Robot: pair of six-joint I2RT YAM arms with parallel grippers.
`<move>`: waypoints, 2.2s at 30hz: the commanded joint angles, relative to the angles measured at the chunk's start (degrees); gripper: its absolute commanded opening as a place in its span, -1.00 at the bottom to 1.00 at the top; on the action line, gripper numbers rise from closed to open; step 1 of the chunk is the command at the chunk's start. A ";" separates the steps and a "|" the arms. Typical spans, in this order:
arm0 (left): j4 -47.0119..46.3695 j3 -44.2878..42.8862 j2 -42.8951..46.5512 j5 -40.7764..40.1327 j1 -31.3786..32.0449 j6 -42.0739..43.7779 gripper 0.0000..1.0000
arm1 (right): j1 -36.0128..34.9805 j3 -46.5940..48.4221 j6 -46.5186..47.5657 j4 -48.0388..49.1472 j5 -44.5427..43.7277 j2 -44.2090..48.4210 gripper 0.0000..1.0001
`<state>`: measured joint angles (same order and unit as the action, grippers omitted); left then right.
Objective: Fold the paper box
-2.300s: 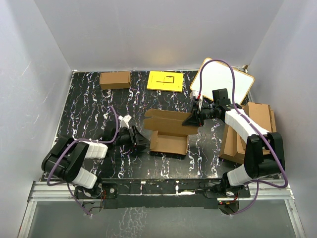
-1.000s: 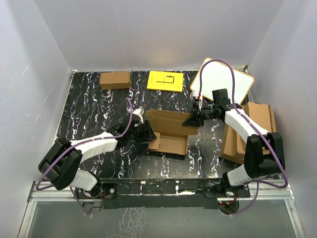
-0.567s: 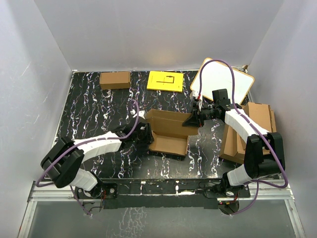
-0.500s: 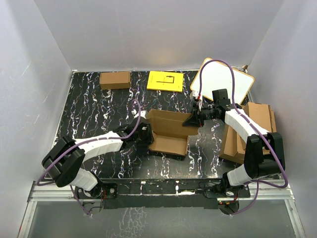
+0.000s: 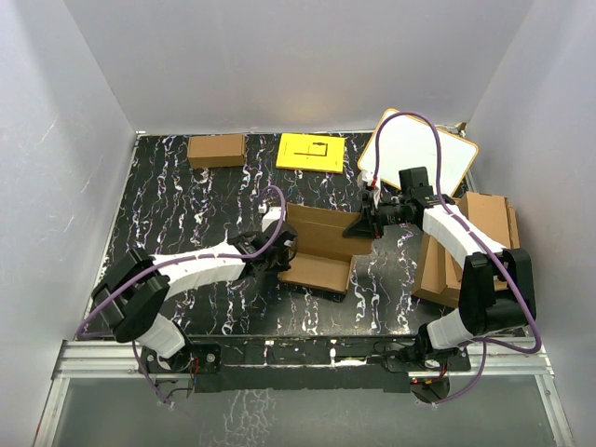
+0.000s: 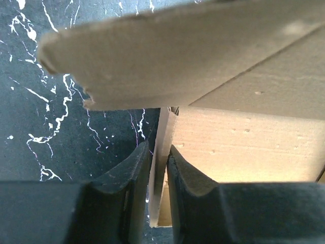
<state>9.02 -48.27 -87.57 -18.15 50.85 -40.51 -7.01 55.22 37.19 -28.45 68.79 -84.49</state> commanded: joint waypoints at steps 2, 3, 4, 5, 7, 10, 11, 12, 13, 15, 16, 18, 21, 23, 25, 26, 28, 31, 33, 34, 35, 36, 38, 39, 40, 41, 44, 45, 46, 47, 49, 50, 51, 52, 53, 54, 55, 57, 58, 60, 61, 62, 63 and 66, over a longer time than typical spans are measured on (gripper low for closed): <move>7.06 -2.28 -1.32 -6.61 1.24 2.01 -0.80 | 0.04 0.21 1.13 2.22 2.48 0.83 -0.84; 7.53 -2.54 -1.56 -7.16 1.43 2.04 -0.89 | -0.01 0.21 1.13 2.20 2.44 0.86 -0.84; 8.04 -2.82 -1.93 -7.75 1.59 2.24 -0.97 | -0.01 0.20 1.09 2.20 2.54 0.82 -0.84; 8.63 -3.26 -2.31 -8.55 1.90 2.37 -1.00 | -0.02 0.17 1.08 2.20 2.56 0.86 -0.84; 9.93 -4.29 -3.12 -10.37 2.78 2.45 -1.00 | 0.02 0.13 1.22 2.29 2.72 0.98 -0.84; 11.36 -5.79 -3.89 -13.77 4.12 2.63 -0.98 | -0.09 -0.29 1.22 2.50 3.51 1.33 -0.84; 11.53 -6.15 -4.08 -14.61 4.49 2.63 -0.95 | -0.11 -0.43 1.22 2.70 3.87 1.46 -0.84; 11.48 -6.40 -4.22 -14.94 4.74 2.97 -0.91 | -0.05 -0.64 1.22 2.93 4.23 1.58 -0.84; 11.28 -6.54 -4.36 -14.86 4.89 3.18 -0.85 | -0.20 -0.85 1.13 3.14 4.52 1.75 -0.84; 10.32 -6.45 -4.50 -14.22 5.00 3.53 -0.70 | -0.42 -1.16 0.98 3.55 4.66 1.96 -0.84; 10.02 -6.34 -4.58 -13.92 4.97 3.66 -0.68 | -0.59 -1.17 0.96 3.66 4.61 2.01 -0.84; 9.75 -6.31 -4.88 -13.39 4.99 3.54 -0.66 | -0.79 -1.10 0.86 3.69 4.52 1.81 -0.84; 10.01 -6.47 -5.17 -13.18 4.96 3.53 -0.65 | -0.90 -1.13 0.82 3.67 4.36 1.83 -0.84; 10.14 -6.40 -5.12 -13.27 4.98 3.70 -0.65 | -0.86 -1.16 0.87 3.68 4.25 1.87 -0.84; 10.42 -6.53 -5.33 -13.31 4.97 3.85 -0.64 | -0.83 -1.13 0.87 3.71 4.20 1.87 -0.84; 10.44 -6.51 -5.51 -13.31 4.96 3.92 -0.61 | -0.86 -1.09 0.87 3.70 4.24 1.87 -0.84; 10.65 -6.49 -5.77 -13.31 4.96 4.03 -0.59 | -0.90 -1.14 0.86 3.71 4.10 1.80 -0.84; 10.99 -6.48 -6.21 -13.60 4.97 4.19 -0.58 | -0.94 -1.12 0.87 3.66 3.92 1.83 -0.84; 11.41 -6.40 -6.46 -13.94 4.96 4.29 -0.60 | -0.86 -1.11 0.87 3.68 3.87 1.85 -0.84; 11.64 -6.40 -6.48 -14.19 4.99 4.30 -0.61 | -0.88 -1.11 0.87 3.66 3.83 1.74 -0.84; 11.90 -6.40 -6.55 -14.38 4.96 4.33 -0.65 | -0.88 -1.10 0.86 3.68 3.88 1.70 -0.84; 12.21 -6.45 -6.67 -14.49 5.00 4.40 -0.72 | -0.90 -1.08 0.87 3.72 3.85 1.70 -0.84; 12.38 -6.35 -6.65 -14.69 5.01 4.62 -0.92 | -0.88 -1.09 0.87 3.73 3.74 1.64 -0.84; 12.24 -6.21 -6.65 -14.76 4.98 4.73 -1.00 | -0.89 -1.11 0.82 3.71 3.70 1.57 -0.84; 12.17 -6.30 -6.74 -14.72 5.03 4.80 -1.00 | -0.90 -1.11 0.86 3.69 3.71 1.45 -0.84; 12.17 -6.48 -6.86 -14.66 4.97 4.96 -1.00 | -0.98 -1.07 0.87 3.73 3.71 1.25 -0.84; 12.78 -7.19 -7.30 -14.74 4.99 5.25 -1.00 | -0.99 -1.00 0.87 3.64 3.60 1.24 -0.84; 13.12 -7.33 -7.43 -14.86 4.97 5.32 -1.00 | -0.99 -1.04 0.87 3.58 3.58 1.38 -0.84; 13.33 -7.44 -7.51 -15.03 4.97 5.34 -1.00 | -0.88 -1.10 0.87 3.63 3.50 1.47 -0.84; 13.51 -7.45 -7.42 -15.13 5.01 5.31 -1.00 | -0.94 -1.08 0.87 3.58 3.45 1.58 -0.84; 13.74 -7.40 -7.12 -15.16 4.97 5.27 -0.97 | -0.95 -1.19 0.87 3.67 3.52 1.56 -0.84; 13.81 -7.31 -6.97 -15.11 5.01 5.25 -0.96 | -0.91 -1.11 0.87 3.68 3.54 1.48 -0.84; 13.79 -7.32 -6.90 -15.03 5.03 5.31 -0.95 | -0.93 -1.08 0.87 3.71 3.58 1.37 -0.84; 13.77 -7.42 -6.71 -14.88 5.04 5.42 -0.95 | -0.92 -1.08 0.87 3.74 3.66 1.36 -0.84; 13.64 -7.45 -6.63 -14.63 5.01 5.48 -0.94 | -0.98 -1.16 0.87 3.69 3.71 1.36 -0.84; 13.42 -7.48 -6.53 -14.49 4.98 5.54 -0.89 | -0.99 -1.11 0.87 3.68 3.68 1.43 -0.84; 13.28 -7.50 -6.52 -14.31 5.01 5.61 -0.83 | -0.98 -1.10 0.87 3.66 3.68 1.48 -0.84; 12.83 -7.45 -6.49 -13.78 4.97 5.75 -0.77 | -0.95 -1.13 0.85 3.73 3.57 1.54 -0.84; 12.60 -7.39 -6.52 -13.65 5.01 5.81 -0.76 | -0.99 -1.16 0.87 3.71 3.54 1.52 -0.84; 12.13 -7.19 -6.43 -13.25 5.01 5.82 -0.75 | -0.91 -1.13 0.87 3.63 3.57 1.52 -0.84; 11.93 -7.11 -6.33 -13.12 4.97 5.86 -0.75 | -0.93 -1.09 0.87 3.62 3.61 1.54 -0.84; 11.91 -7.10 -6.26 -13.06 4.96 5.80 -0.75 | -0.96 -1.08 0.85 3.67 3.56 1.52 -0.84; 11.84 -7.14 -6.16 -13.06 4.96 5.80 -0.75 | -0.98 -1.10 0.86 3.66 3.59 1.52 -0.84; 11.58 -7.02 -5.97 -13.01 5.00 6.09 -0.75 | -0.95 -1.08 0.87 3.57 3.65 1.53 -0.84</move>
<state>17.41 -55.13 -94.32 -29.80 56.36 -35.79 -7.92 53.78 37.17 -26.87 68.66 -84.47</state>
